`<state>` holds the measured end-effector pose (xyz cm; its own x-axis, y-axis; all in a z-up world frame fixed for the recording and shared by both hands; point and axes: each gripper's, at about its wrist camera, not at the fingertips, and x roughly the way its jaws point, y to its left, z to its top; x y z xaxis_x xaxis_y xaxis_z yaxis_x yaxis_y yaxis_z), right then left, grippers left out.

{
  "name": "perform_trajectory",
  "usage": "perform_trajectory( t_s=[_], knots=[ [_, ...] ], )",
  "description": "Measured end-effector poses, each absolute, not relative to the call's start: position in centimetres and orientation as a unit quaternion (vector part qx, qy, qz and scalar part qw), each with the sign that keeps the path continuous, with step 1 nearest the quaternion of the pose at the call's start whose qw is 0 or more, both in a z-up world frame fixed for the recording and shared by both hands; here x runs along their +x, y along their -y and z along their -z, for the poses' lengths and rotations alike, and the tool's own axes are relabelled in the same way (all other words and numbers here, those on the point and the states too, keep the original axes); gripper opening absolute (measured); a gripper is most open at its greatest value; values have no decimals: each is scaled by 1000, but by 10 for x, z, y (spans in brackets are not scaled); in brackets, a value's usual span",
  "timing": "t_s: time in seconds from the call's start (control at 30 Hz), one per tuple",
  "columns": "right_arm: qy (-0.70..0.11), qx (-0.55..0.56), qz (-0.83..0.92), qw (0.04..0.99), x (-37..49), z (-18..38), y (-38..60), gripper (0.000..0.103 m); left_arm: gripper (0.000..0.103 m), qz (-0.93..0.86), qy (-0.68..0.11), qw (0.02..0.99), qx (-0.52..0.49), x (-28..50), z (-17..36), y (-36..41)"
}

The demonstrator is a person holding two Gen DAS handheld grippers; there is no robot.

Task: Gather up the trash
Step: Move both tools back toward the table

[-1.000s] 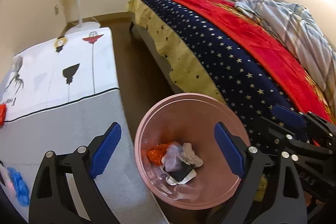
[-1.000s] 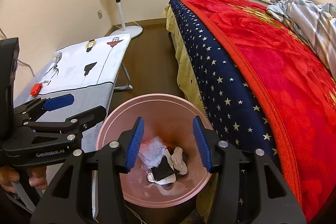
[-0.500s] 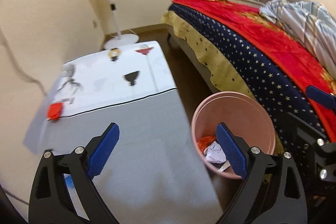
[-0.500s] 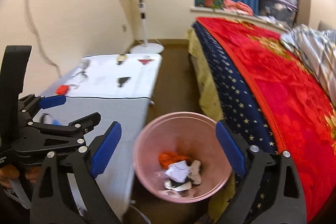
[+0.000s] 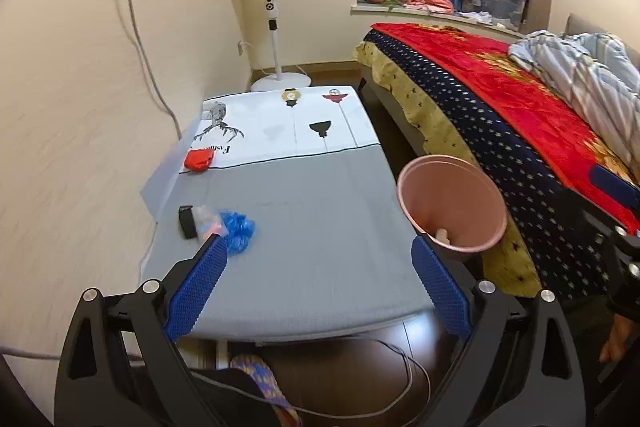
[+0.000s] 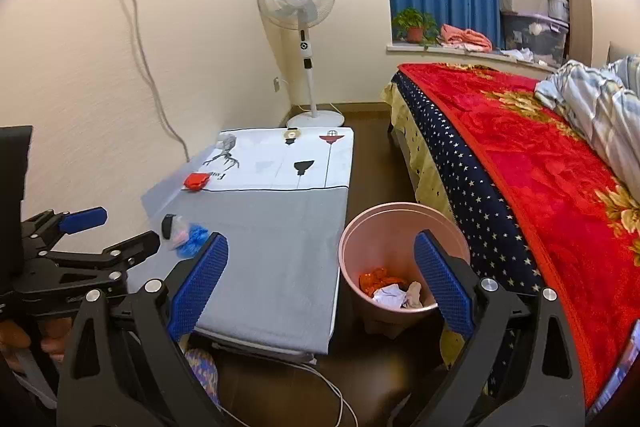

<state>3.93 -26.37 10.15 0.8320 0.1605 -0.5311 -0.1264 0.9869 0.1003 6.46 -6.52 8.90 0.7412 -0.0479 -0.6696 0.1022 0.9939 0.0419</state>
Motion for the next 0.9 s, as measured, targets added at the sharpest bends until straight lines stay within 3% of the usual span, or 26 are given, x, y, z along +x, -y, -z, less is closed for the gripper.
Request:
perform_trajectory(
  t_s=[0.4,0.67,0.9],
  knots=[
    [-274,23,-86,957,33,-110,242,94,95,17,-333,942,44,26,-89,41],
    [-273,40,-88,957,104,-82,208,94,95,-98,-298,948,49,83,-92,-22],
    [-290,20,-136,947,184,-21,131,94,95,-196,-299,933,26,147,-88,-86]
  ],
)
